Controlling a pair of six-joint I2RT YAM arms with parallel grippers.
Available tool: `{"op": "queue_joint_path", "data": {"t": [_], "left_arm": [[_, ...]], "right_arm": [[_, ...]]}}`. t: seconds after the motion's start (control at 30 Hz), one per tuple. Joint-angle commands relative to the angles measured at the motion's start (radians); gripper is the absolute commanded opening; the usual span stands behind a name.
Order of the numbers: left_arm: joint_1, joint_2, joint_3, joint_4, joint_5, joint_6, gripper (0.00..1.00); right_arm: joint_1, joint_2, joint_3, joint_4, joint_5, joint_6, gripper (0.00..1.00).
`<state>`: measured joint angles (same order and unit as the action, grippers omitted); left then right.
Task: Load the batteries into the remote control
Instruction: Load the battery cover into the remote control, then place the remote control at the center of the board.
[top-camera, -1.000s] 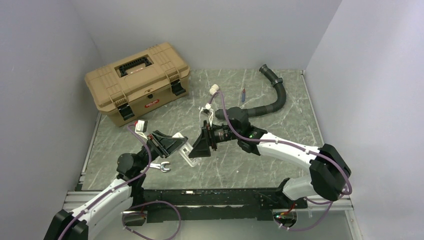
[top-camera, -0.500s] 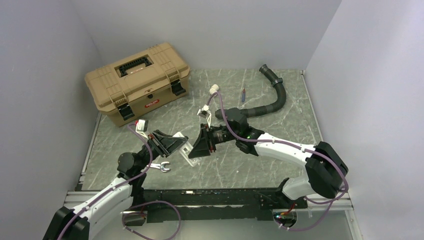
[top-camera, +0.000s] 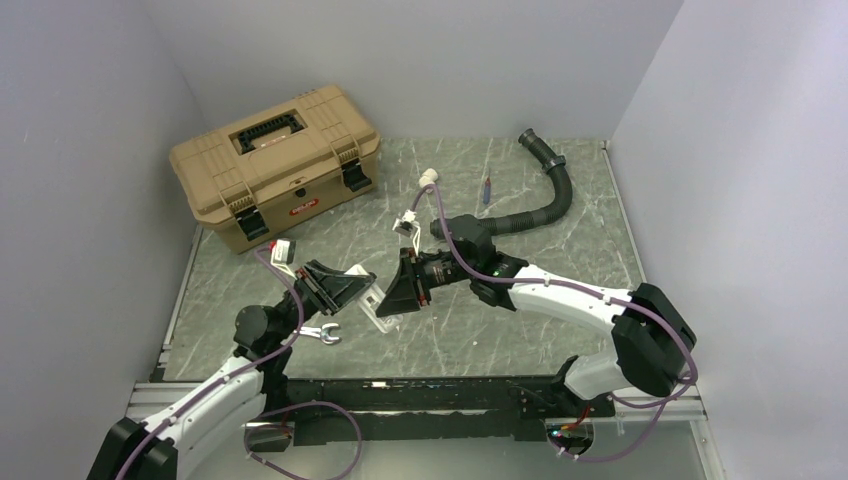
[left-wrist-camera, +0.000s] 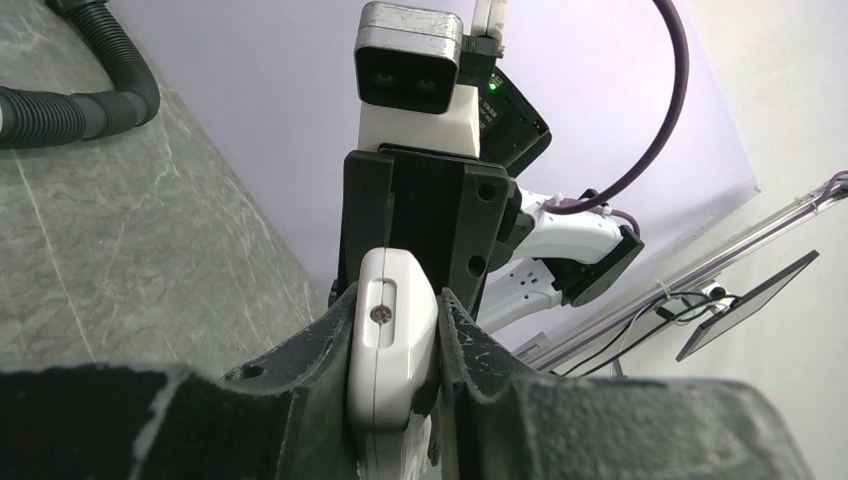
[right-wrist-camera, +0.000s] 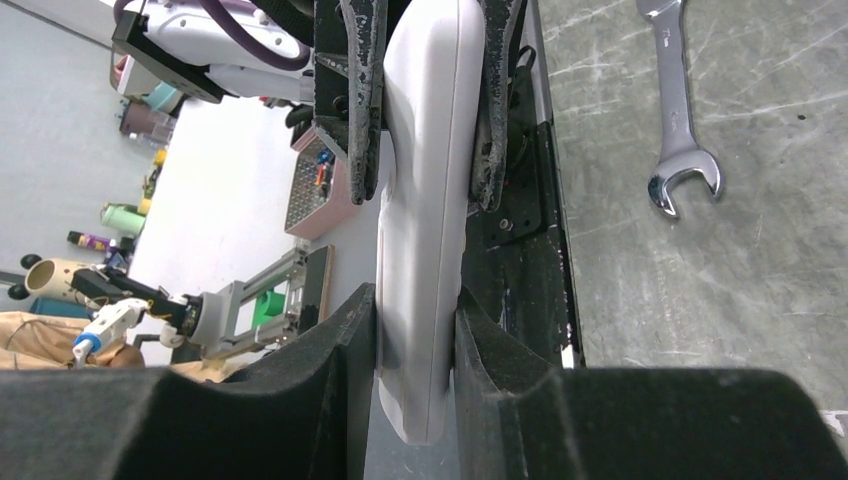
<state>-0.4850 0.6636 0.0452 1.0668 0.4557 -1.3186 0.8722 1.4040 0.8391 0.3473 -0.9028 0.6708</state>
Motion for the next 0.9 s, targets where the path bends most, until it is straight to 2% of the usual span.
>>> {"op": "queue_joint_path", "data": {"t": [0.0, 0.07, 0.2, 0.5, 0.57, 0.6, 0.7, 0.87], "left_arm": [[-0.003, -0.028, 0.035, 0.033, -0.030, -0.054, 0.00], [-0.003, -0.032, 0.052, -0.035, -0.029, -0.052, 0.06], [-0.003, -0.038, 0.079, -0.152, -0.023, -0.037, 0.41], [-0.003, -0.060, 0.084, -0.252, -0.049, -0.033, 0.73], [-0.003, -0.068, 0.085, -0.272, -0.055, -0.029, 0.95], [-0.003, -0.075, 0.088, -0.292, -0.061, -0.026, 0.99], [-0.003, -0.111, 0.103, -0.401, -0.085, -0.012, 0.99], [-0.003, -0.240, 0.145, -0.638, -0.171, 0.045, 0.99]], "right_arm": [[0.007, -0.005, 0.042, -0.061, 0.071, -0.114, 0.00], [0.007, -0.009, 0.038, -0.055, 0.071, -0.107, 0.00], [0.006, -0.013, 0.000, 0.044, 0.048, -0.031, 0.00], [0.006, -0.011, -0.077, 0.310, 0.033, 0.174, 0.00], [0.003, -0.025, -0.086, 0.335, 0.048, 0.203, 0.00], [0.000, -0.037, -0.096, 0.341, 0.063, 0.214, 0.00], [-0.009, -0.091, -0.118, 0.308, 0.144, 0.224, 0.00], [-0.032, -0.222, -0.143, 0.100, 0.399, 0.225, 0.00]]}}
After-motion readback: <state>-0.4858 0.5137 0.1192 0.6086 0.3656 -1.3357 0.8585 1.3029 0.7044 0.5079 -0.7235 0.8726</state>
